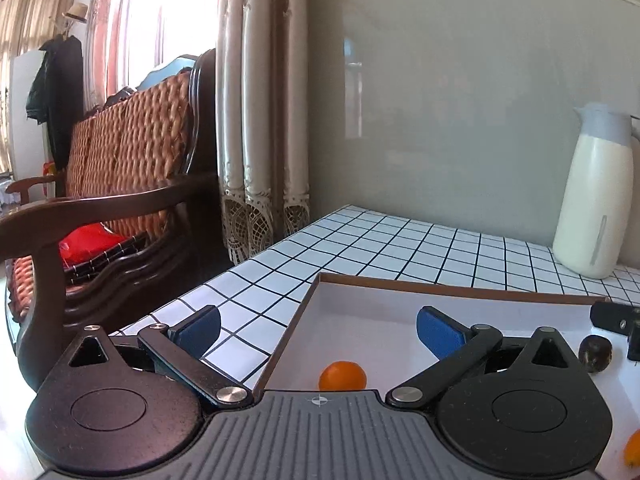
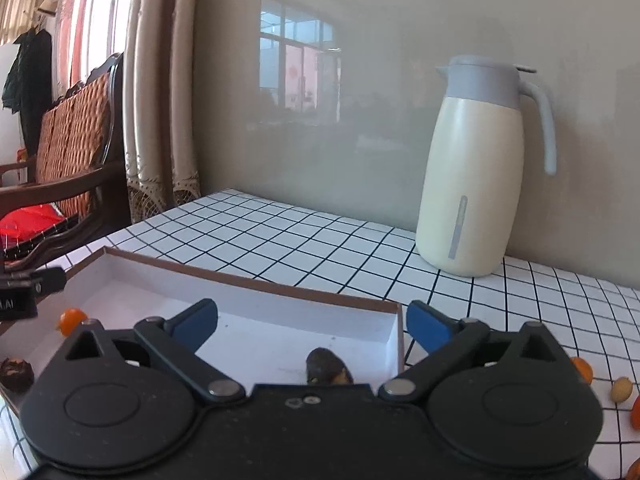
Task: Organize fruits
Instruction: 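Move both open grippers back from the box toward the fruit on the table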
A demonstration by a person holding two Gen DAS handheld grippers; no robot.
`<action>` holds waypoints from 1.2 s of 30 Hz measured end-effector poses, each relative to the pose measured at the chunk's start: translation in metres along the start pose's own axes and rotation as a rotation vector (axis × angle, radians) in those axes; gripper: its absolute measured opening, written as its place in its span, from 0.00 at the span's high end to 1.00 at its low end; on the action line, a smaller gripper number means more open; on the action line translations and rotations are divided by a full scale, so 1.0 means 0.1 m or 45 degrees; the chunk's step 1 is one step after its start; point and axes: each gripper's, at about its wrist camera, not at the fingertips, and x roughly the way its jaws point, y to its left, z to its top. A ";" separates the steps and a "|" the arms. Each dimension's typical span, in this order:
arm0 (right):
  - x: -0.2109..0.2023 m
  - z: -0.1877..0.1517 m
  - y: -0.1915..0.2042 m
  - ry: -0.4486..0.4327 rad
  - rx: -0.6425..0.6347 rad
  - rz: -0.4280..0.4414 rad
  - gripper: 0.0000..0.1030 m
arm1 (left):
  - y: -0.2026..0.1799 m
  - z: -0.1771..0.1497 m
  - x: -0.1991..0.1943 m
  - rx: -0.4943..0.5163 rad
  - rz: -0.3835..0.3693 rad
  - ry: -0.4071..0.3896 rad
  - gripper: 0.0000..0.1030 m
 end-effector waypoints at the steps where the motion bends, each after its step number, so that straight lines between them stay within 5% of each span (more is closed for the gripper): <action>1: -0.01 0.00 -0.01 -0.001 0.006 0.004 0.07 | 0.00 0.01 0.01 -0.001 -0.002 0.000 0.00; 14: -0.27 0.00 -0.03 -0.085 -0.007 0.015 0.06 | -0.15 -0.01 -0.16 0.058 -0.018 -0.046 0.00; 24: -0.98 -0.09 -0.26 -0.262 -0.060 -0.108 0.06 | -0.61 0.00 -0.81 0.105 -0.205 -0.242 0.00; 36: -1.48 -0.35 -0.71 -0.189 -0.055 -0.323 0.06 | -1.19 -0.23 -1.42 0.158 -0.453 -0.293 0.00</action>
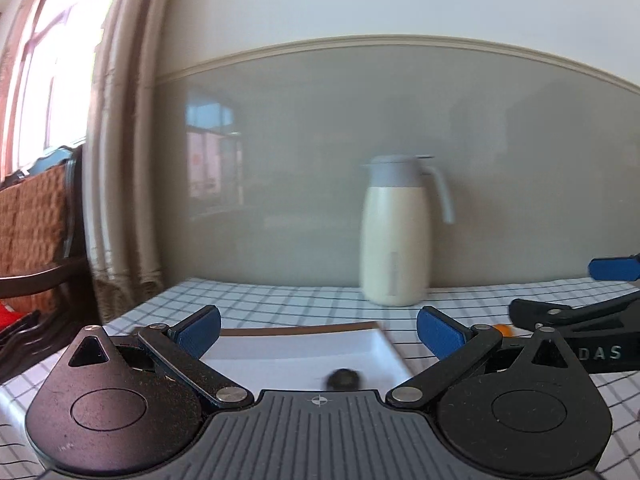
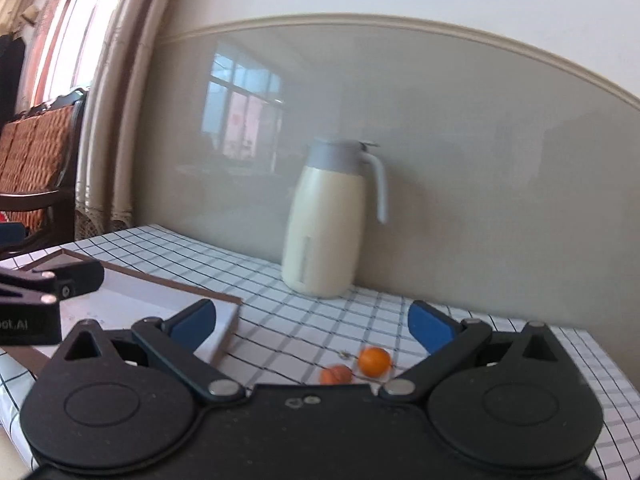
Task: Organize fruits
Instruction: 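Move both open grippers back from the box toward the fruit on the table, then grasp an orange-brown chunk with the left gripper while the right gripper grasps a reddish-brown round fruit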
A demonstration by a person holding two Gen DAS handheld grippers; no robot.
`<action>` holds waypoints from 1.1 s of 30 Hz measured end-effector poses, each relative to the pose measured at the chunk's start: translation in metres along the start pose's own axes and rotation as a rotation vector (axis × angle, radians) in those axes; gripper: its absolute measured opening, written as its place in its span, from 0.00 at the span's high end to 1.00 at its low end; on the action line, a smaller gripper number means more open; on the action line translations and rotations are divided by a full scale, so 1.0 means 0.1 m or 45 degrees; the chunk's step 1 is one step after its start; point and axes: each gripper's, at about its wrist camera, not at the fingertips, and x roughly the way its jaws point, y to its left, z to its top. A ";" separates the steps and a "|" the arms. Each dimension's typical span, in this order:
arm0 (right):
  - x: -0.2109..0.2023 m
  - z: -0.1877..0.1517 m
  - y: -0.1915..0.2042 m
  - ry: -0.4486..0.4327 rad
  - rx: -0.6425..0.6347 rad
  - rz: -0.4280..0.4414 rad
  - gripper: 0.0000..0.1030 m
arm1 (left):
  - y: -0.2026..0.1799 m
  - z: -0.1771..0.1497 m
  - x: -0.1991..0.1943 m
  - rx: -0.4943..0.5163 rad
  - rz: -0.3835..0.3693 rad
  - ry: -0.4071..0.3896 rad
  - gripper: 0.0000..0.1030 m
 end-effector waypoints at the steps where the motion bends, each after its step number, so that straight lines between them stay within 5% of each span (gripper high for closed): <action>1: -0.02 -0.03 -0.05 0.016 0.007 -0.016 0.06 | -0.06 0.00 -0.01 0.009 -0.002 0.001 0.00; 12: -0.14 -0.23 -0.38 0.110 -0.020 -0.142 0.08 | -0.56 -0.07 0.00 0.111 -0.131 0.038 0.00; 20: -0.11 -0.43 -0.68 0.194 -0.003 -0.173 0.23 | -0.80 -0.12 0.10 0.135 -0.186 0.083 0.00; 23: -0.11 -0.48 -0.76 0.213 0.005 -0.179 0.27 | -0.93 -0.17 0.18 0.162 -0.225 0.132 0.18; 33: 0.07 -0.66 -0.93 0.302 0.057 -0.151 0.43 | -1.29 -0.31 0.39 0.197 -0.299 0.234 0.31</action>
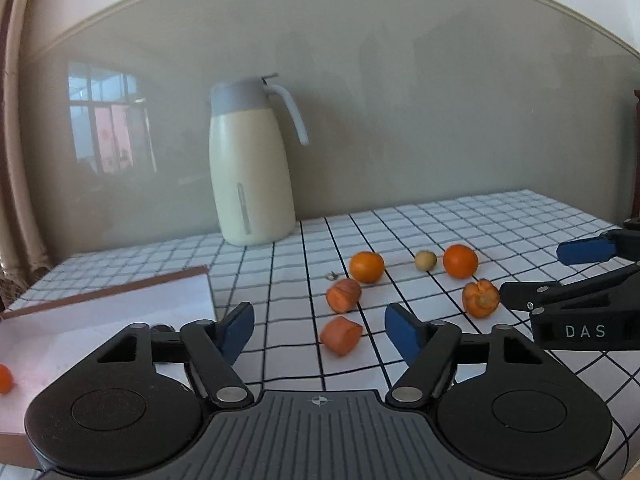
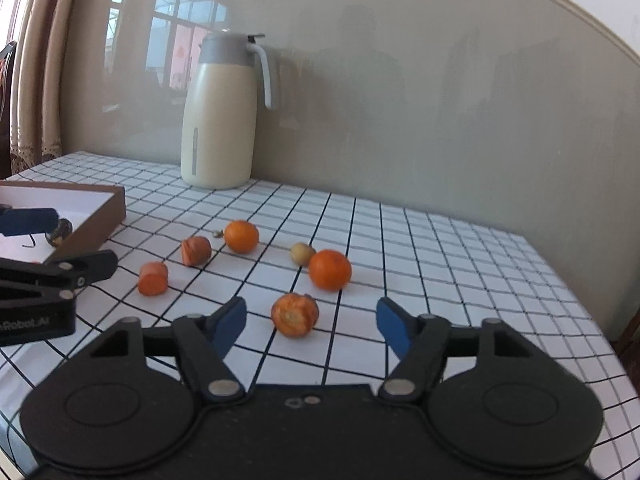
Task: Organize fruits
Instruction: 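Grasp an orange-brown chunk with the left gripper while the right gripper grasps a reddish-brown round fruit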
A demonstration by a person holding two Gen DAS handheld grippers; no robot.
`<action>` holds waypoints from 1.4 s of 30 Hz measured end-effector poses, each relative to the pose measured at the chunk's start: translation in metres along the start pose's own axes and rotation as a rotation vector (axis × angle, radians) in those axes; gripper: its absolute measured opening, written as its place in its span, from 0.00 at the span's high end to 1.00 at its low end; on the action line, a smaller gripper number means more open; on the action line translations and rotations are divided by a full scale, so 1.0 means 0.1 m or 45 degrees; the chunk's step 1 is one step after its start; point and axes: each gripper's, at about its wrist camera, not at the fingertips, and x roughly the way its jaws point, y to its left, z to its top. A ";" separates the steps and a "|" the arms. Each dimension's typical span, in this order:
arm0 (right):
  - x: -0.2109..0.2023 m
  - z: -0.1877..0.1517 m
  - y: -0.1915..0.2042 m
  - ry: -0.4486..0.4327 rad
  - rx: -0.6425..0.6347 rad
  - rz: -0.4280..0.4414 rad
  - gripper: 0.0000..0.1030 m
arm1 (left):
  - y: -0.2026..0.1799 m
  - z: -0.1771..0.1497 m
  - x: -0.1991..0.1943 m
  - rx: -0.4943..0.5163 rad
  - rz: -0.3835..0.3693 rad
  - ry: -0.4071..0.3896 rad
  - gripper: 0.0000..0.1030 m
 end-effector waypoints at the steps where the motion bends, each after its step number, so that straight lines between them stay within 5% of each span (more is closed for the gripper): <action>1: 0.02 -0.01 0.00 0.007 0.003 0.005 0.45 | -0.01 -0.01 0.04 -0.007 -0.004 0.018 0.33; 24: 0.50 -0.01 0.00 0.095 0.078 0.088 0.61 | -0.12 -0.02 0.74 -0.087 0.008 0.211 0.42; 28: 0.56 -0.01 -0.01 0.109 0.089 0.096 0.65 | -0.11 -0.02 0.82 -0.089 -0.005 0.245 0.51; 37: 0.67 -0.02 -0.04 0.143 0.130 0.091 0.71 | -0.13 -0.02 0.91 -0.083 -0.032 0.285 0.53; 42: 0.67 -0.02 -0.05 0.152 0.136 0.104 0.73 | -0.17 -0.02 0.92 -0.060 -0.049 0.280 0.66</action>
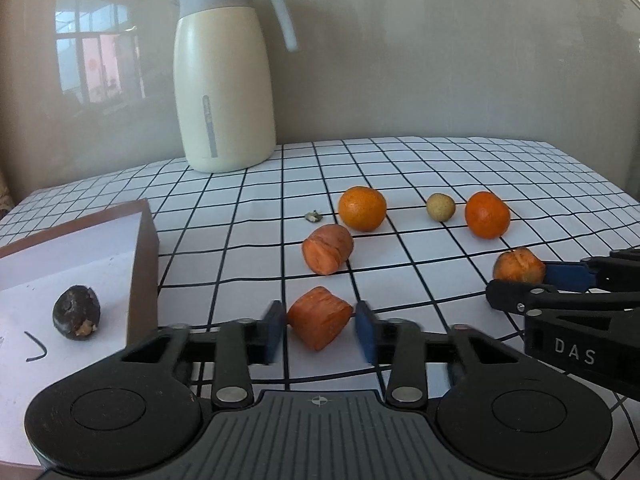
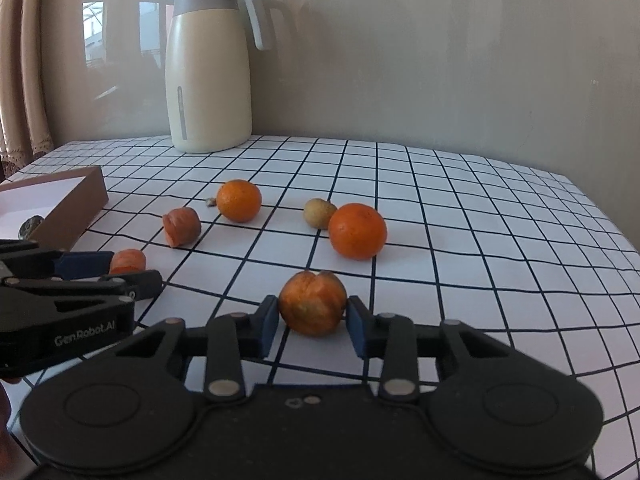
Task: Organize fruits
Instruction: 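Grasp an orange-brown chunk with the left gripper while the right gripper grasps a reddish-brown round fruit, then carry the held chunk and reddish fruit over the cardboard box with both grippers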
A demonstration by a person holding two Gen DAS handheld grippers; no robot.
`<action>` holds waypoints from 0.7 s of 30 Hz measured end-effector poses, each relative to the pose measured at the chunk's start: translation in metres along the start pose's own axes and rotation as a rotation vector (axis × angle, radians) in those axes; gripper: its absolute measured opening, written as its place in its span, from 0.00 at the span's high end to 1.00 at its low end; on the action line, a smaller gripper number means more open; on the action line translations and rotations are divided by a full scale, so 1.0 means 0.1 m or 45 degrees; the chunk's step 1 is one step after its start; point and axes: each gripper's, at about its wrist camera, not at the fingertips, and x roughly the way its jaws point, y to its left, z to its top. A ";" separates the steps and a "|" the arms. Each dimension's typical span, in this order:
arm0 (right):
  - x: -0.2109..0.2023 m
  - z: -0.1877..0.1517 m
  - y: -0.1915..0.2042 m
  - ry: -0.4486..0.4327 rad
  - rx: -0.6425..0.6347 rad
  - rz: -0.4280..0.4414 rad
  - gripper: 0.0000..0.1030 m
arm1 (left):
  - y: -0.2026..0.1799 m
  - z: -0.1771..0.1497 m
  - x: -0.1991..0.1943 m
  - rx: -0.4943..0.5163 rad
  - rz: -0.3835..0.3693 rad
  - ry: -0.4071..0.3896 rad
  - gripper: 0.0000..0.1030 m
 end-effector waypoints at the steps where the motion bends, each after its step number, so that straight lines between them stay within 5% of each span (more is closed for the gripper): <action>1: 0.00 0.01 0.01 -0.002 -0.001 0.002 0.73 | -0.01 0.00 0.00 0.006 0.003 -0.001 0.66; 21: -0.27 0.09 0.11 -0.080 -0.061 -0.023 0.73 | 0.03 0.03 -0.42 0.057 -0.011 -0.091 0.66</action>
